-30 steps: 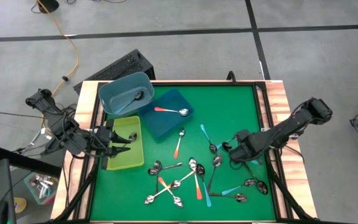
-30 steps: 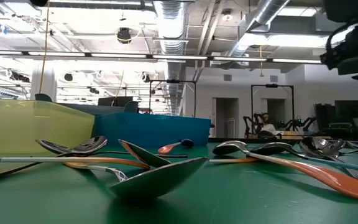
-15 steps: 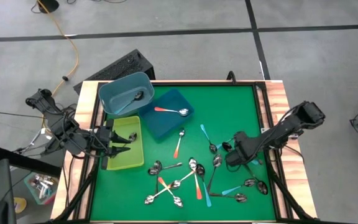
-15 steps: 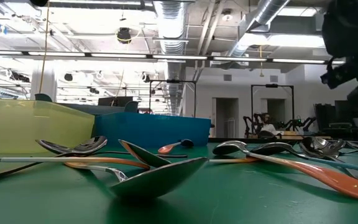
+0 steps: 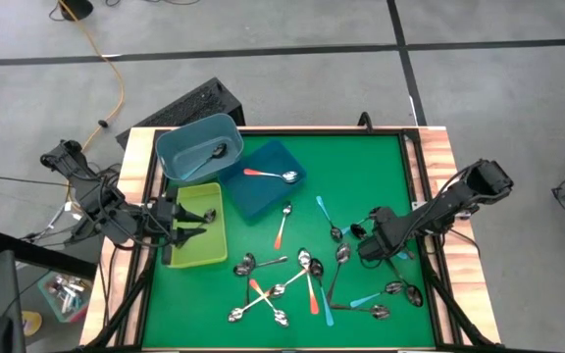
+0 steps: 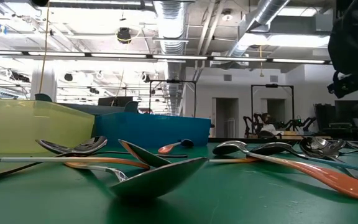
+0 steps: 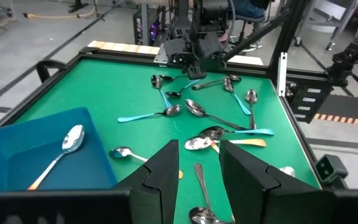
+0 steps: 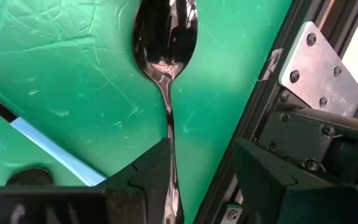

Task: Sort silverware by color (type)
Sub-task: Put the black spoon into the green bin

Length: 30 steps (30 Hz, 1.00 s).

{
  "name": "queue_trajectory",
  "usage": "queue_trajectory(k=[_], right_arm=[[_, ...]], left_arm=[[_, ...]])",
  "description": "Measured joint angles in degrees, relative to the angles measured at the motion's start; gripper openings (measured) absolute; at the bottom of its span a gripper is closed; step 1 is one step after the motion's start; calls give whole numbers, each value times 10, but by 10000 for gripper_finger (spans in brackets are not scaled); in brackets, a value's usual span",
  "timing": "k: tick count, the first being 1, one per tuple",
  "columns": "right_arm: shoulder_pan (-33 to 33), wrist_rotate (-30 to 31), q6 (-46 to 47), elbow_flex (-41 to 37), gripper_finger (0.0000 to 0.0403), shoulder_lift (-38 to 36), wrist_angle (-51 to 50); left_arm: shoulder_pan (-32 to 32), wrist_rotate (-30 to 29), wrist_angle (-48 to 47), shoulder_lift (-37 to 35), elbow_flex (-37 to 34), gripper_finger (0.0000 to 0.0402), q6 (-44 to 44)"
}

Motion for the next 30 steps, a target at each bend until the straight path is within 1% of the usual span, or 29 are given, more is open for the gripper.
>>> queue_trajectory(k=[7,11,13,17,22,26,30], right_arm=[[-13,-5,18,-3,145,0,35],[-22,-7,60,-4,123,0,34],[-25,-7,64,-4,112,0,36],[-29,-14,66,-4,99,0,41],[-41,-31,110,-16,83,0,41],[-47,-17,136,-15,56,0,43],[-65,-19,148,-15,19,0,49]], left_arm=[[0,-2,0,0,0,101,0],[0,-2,0,0,0,101,1],[0,-2,-3,0,0,101,0],[0,-1,-15,0,0,101,0],[0,-2,-14,0,0,101,4],[0,-1,-15,0,0,101,4],[0,-1,-15,0,0,101,10]])
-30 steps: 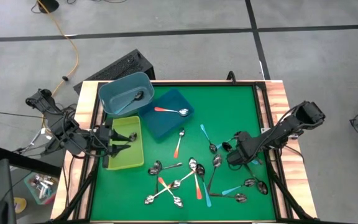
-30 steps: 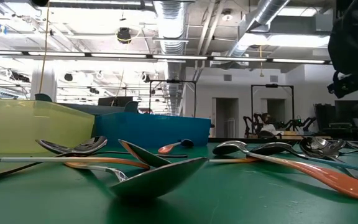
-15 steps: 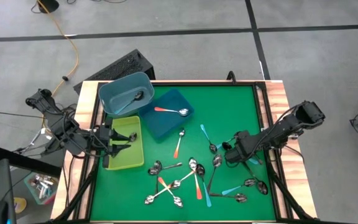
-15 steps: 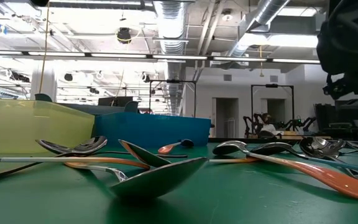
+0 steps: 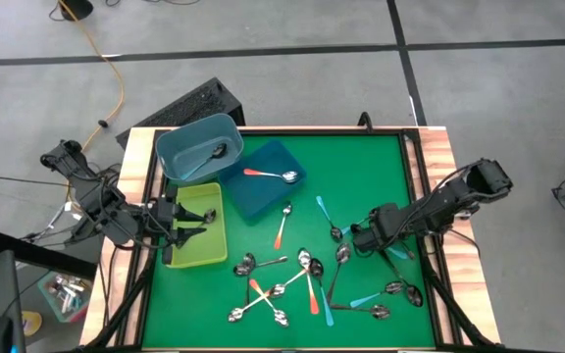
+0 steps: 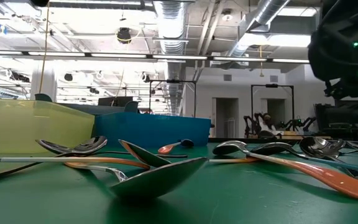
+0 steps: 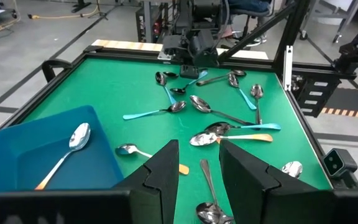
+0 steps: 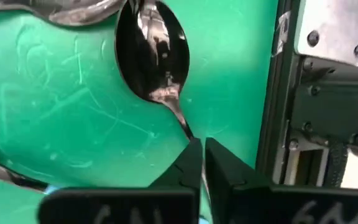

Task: Sort silverware by color (type)
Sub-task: Put the black spoon into the green bin

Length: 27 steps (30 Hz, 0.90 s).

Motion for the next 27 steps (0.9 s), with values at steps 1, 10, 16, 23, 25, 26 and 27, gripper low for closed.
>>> queue_trajectory(k=[1,10,16,23,25,26,27], right_arm=[[-3,0,9,0,11,0,3],[-38,20,58,0,6,0,2],[-49,43,113,0,5,0,3],[-70,75,159,2,4,20,-1],[-78,65,165,2,4,43,6],[-80,55,167,2,4,56,11],[-78,45,175,2,4,72,19]], left_arm=[[0,0,0,0,0,101,4],[0,-4,0,0,0,101,7],[0,-4,0,0,0,101,11],[0,4,-1,0,0,101,11],[0,4,-5,0,0,101,11],[0,4,-9,0,0,101,11],[0,4,-13,0,0,101,11]])
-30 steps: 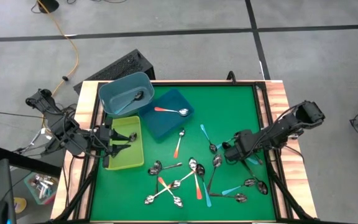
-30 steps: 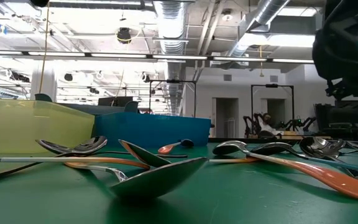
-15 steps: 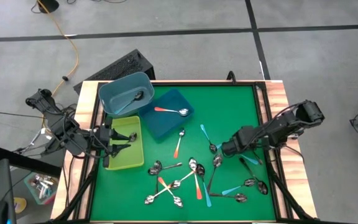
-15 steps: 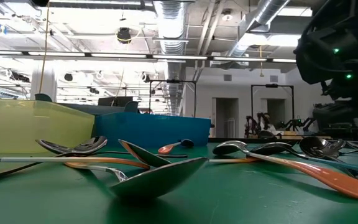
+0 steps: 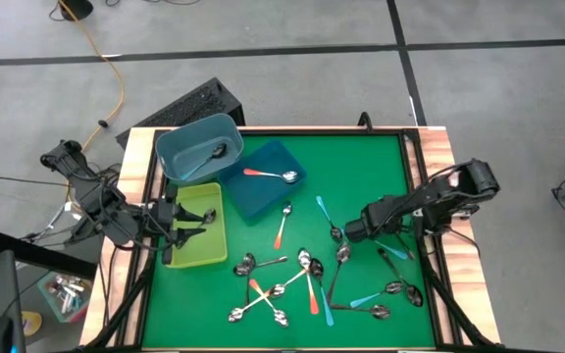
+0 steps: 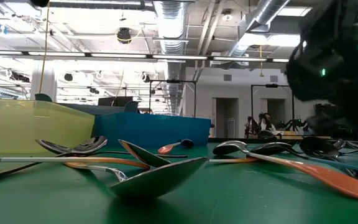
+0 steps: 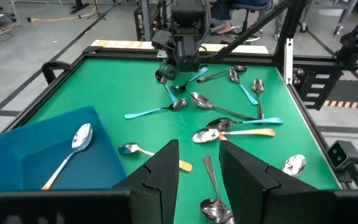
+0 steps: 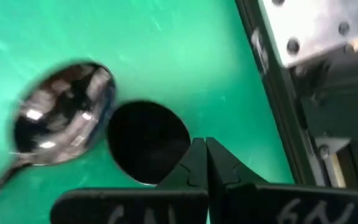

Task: Sort silverware by color (type)
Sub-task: Put the black spoon into the green bin

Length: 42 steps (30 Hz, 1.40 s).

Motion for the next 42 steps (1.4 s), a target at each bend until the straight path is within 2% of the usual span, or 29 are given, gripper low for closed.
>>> queue_trajectory(k=[3,7,11,16,18,21,26,32,35,42], right_arm=[[16,-16,38,1,4,44,24],[33,-22,35,27,5,92,25],[46,-15,-8,101,5,127,10],[47,34,-66,190,5,157,-41],[43,58,-94,205,6,158,-78],[39,84,-160,230,7,146,-72],[44,94,-219,269,20,125,-78],[61,93,-305,310,48,113,-76],[70,86,-378,329,58,113,-62],[92,38,-504,357,81,113,-55]], left_arm=[[0,3,-7,0,0,101,-3],[0,13,-20,0,0,101,-6],[0,13,-25,0,0,101,-6],[0,12,-22,0,0,101,-12],[0,11,-21,0,0,101,-21],[0,12,-23,0,0,101,-33],[0,11,-23,0,0,101,-29],[0,11,-11,0,0,101,-24],[0,11,-6,0,0,101,-22],[0,0,-5,0,0,101,-5]])
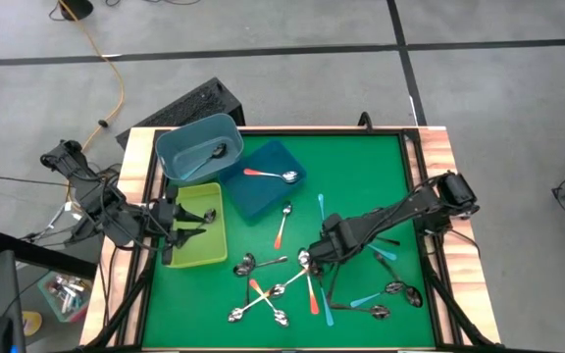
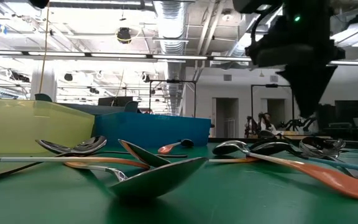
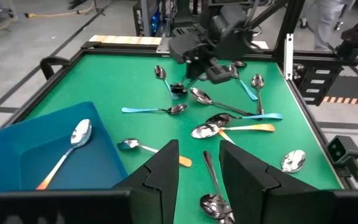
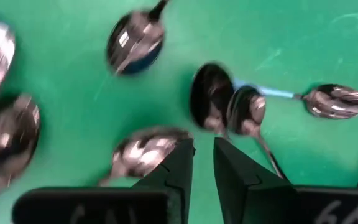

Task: Sort silverware by color (type)
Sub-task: Put the black spoon into the green bin

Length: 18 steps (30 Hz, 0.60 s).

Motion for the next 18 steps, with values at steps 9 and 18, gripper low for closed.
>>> queue_trajectory(k=[9,18], right_arm=[[6,-11,-67,15,164,0,-96],[-30,-1,-113,-75,211,0,-77]], left_arm=[[0,-10,29,0,0,101,25],[0,-11,28,0,0,101,25]])
